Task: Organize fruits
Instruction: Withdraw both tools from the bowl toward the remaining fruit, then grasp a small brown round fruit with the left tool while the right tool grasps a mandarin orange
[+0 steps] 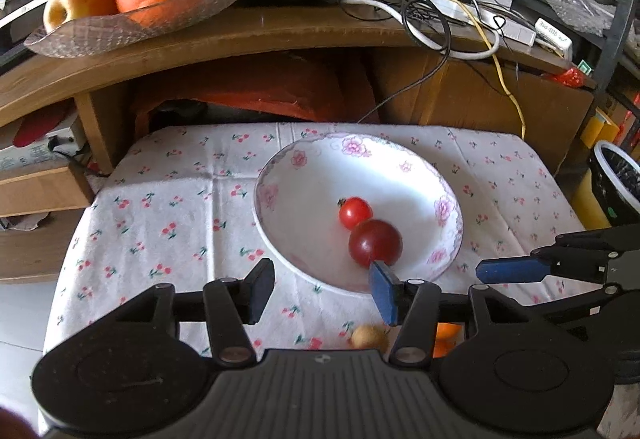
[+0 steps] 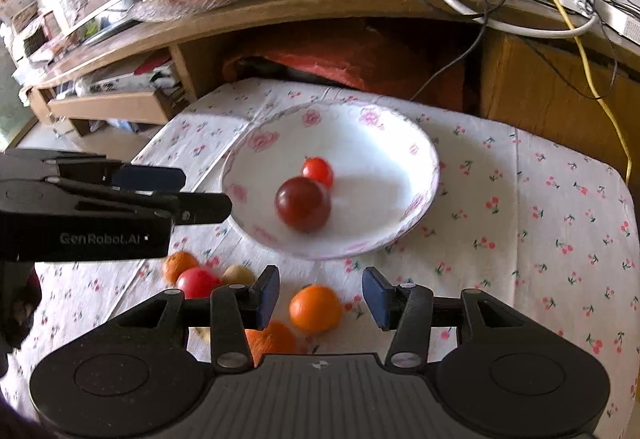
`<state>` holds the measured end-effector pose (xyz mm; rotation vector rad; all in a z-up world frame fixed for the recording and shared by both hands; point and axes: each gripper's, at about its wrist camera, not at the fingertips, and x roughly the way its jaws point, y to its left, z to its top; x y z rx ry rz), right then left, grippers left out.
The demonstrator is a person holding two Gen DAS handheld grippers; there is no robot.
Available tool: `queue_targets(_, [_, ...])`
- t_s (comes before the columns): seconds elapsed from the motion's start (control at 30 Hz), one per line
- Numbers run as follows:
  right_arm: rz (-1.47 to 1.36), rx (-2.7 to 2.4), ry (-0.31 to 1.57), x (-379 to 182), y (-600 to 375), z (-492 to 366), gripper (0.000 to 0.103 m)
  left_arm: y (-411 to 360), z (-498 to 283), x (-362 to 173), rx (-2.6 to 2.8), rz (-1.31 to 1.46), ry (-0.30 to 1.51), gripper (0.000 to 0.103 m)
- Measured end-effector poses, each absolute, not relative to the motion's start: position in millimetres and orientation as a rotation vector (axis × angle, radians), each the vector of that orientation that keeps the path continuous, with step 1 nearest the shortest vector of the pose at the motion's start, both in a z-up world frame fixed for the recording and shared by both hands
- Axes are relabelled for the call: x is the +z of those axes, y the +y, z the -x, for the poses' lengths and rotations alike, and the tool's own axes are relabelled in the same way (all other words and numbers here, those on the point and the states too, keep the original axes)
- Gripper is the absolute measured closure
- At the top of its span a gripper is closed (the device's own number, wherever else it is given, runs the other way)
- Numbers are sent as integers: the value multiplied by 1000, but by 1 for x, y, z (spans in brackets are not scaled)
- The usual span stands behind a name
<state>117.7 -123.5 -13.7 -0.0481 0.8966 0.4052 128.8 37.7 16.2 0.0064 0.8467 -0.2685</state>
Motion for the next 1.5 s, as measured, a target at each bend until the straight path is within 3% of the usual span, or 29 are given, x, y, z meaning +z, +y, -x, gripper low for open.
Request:
queue_targets(0.47, [126, 489, 959, -33, -105, -89, 60, 50, -100, 8, -363, -74, 872, 44])
queue_targets(1.03, [149, 498, 977, -43, -102, -95, 68, 36, -75, -13, -503, -184, 922, 44])
queue_targets(1.07, [146, 504, 979, -43, -101, -96, 73, 36, -74, -13, -505, -184, 923, 44])
queue_targets(1.5, [126, 471, 1004, -39, -120, -89, 73, 24, -80, -24, -492, -70, 1012, 45])
